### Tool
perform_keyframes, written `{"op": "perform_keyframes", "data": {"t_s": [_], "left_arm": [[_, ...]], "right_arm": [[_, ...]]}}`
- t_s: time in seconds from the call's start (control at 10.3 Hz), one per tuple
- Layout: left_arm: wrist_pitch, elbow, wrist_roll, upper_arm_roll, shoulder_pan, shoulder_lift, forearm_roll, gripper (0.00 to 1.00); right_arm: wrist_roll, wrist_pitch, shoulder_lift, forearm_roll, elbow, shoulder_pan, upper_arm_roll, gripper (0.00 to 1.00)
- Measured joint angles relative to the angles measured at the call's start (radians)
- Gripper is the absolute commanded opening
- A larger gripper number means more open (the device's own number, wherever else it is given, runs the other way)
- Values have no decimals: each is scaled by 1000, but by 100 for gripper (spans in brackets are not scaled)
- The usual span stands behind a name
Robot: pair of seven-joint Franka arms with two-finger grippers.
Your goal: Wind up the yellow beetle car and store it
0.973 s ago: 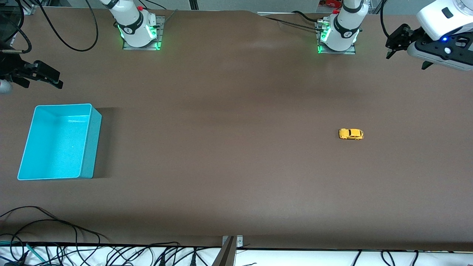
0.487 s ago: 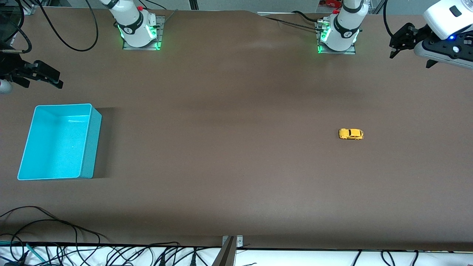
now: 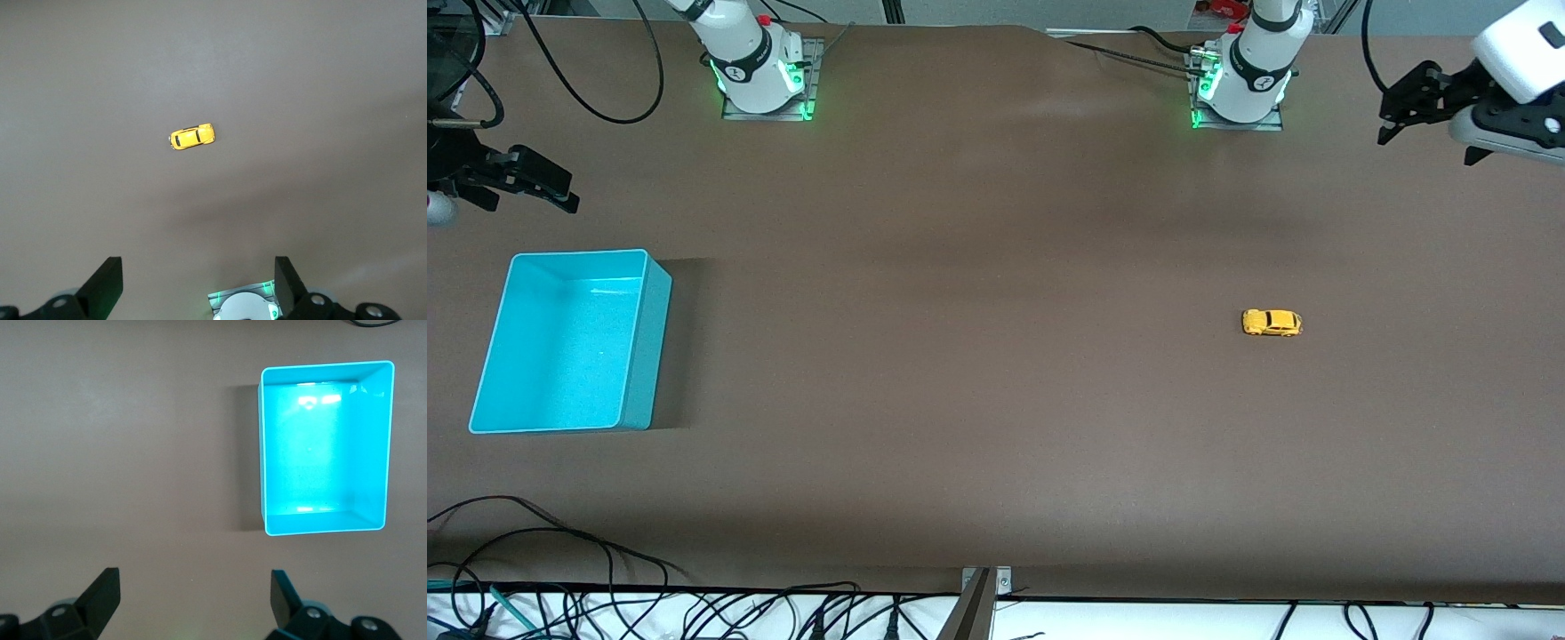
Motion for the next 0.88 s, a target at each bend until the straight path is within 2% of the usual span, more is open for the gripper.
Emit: {"op": "perform_keyframes", "data": {"t_s": [0.88], "left_arm": [[0, 1, -59, -1, 13, 8, -10, 100]], "right_arm": [[0, 0, 0, 0, 0, 0, 2, 100]]}}
